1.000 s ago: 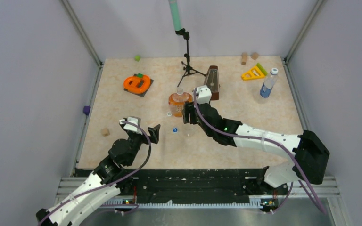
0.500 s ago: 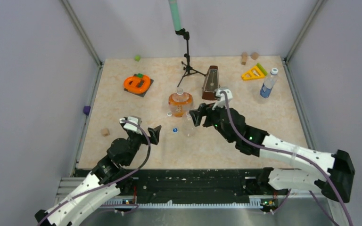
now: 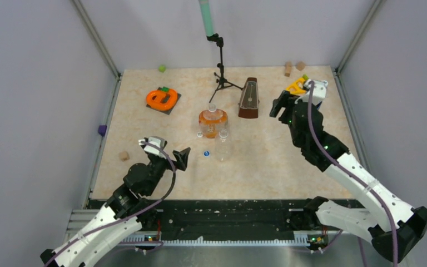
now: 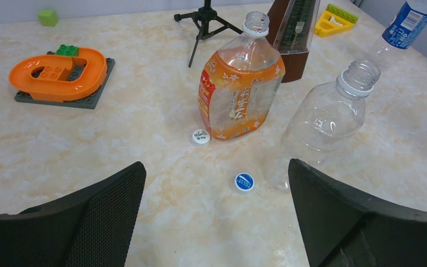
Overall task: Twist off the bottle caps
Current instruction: Pick up the plastic bottle at the center of the board.
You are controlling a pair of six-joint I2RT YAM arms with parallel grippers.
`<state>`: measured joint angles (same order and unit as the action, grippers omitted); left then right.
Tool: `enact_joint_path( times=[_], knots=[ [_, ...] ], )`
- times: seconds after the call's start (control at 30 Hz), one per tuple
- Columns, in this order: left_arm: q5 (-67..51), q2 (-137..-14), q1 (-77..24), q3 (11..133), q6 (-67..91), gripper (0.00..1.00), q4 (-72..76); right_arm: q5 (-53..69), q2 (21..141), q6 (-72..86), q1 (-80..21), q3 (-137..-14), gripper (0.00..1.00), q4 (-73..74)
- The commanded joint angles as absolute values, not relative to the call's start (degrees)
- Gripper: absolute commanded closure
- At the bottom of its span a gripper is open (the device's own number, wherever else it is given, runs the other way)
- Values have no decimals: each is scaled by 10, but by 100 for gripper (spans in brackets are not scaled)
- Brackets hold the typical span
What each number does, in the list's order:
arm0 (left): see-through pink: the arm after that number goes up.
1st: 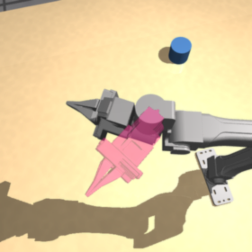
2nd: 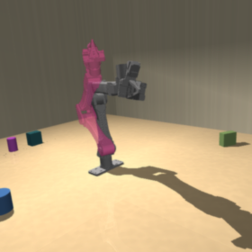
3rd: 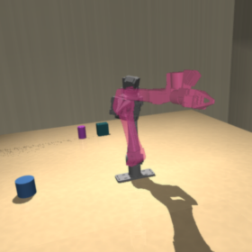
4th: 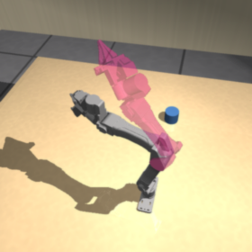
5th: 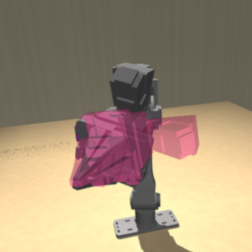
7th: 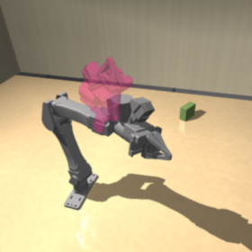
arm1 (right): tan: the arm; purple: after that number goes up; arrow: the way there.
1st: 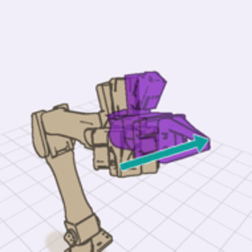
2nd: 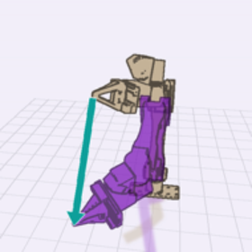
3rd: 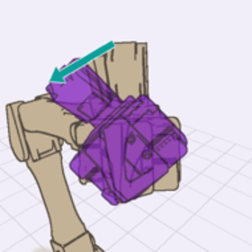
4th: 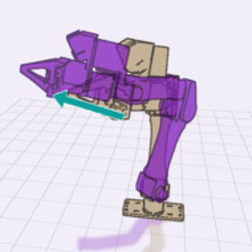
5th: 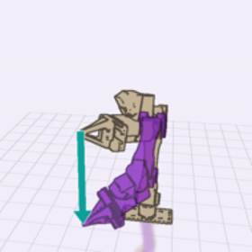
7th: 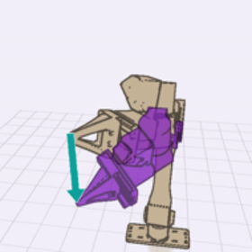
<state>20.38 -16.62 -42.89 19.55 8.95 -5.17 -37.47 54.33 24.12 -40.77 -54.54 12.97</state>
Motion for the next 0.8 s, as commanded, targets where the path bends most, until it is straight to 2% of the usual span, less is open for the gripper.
enact_joint_path(
  times=[0.0,0.23,0.47,0.77],
  knots=[
    [196,-160,-427,221,77,1,-26,-360,555,222,-318,-616,25,180],
    [198,-158,-427,232,67,1,-31,-283,633,199,-156,-728,25,223],
    [186,-156,-427,235,65,1,-28,-209,740,189,-35,-813,24,267],
    [185,-143,-427,236,68,1,-38,-185,845,153,-3,-847,28,258]
  ],
)
